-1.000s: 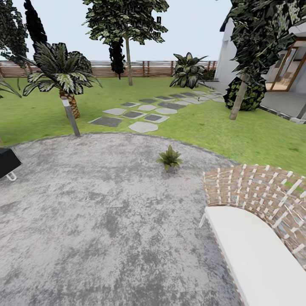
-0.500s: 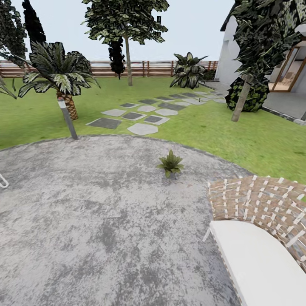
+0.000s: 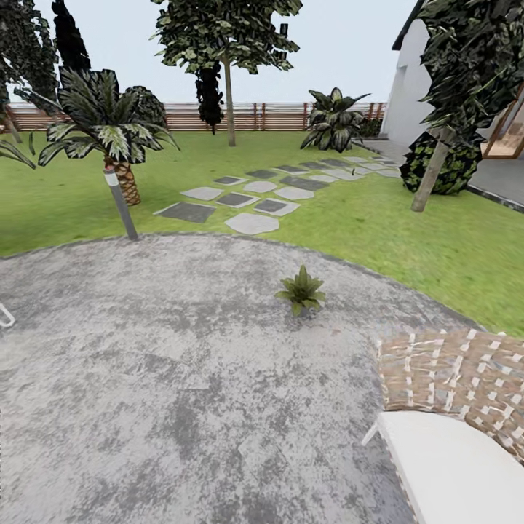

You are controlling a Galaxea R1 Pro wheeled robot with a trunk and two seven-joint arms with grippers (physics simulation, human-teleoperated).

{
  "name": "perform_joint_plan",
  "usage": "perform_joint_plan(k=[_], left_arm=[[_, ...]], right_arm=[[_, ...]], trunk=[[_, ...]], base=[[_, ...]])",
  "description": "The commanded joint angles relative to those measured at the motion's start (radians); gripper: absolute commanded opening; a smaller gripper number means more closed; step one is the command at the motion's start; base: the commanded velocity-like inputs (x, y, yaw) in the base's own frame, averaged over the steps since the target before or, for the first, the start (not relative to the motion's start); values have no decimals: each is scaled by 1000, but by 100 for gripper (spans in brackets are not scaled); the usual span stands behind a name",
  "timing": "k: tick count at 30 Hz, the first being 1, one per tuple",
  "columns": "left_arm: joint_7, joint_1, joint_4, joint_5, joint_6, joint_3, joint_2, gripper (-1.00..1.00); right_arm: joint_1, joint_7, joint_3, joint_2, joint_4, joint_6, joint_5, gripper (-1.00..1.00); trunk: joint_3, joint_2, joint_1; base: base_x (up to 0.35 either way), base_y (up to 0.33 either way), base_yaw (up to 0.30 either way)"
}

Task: Pick up the pesticide atomizer in the garden and spray insectifuge to fully cover both potted plants in the garden.

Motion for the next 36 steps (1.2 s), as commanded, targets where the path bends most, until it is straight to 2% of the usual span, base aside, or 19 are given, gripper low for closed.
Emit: perform_joint_plan(k=[1, 25, 36], left_arm=[[-1, -1, 1, 1, -3, 1, 0, 100], [-1, -1, 1, 1, -3, 1, 0, 100], [-1, 0, 1, 1, -3, 1, 0, 100]], right_arm=[[0, 0, -1, 0, 0, -3, -1, 100], [0, 0, -1, 0, 0, -3, -1, 100], [0, 0, 0, 0, 2, -3, -1, 100]], trunk=[[-2, 0, 1], [-26, 0, 1], [-27, 0, 1]], base=[[342, 0, 183], [344, 0, 210], [344, 0, 32]])
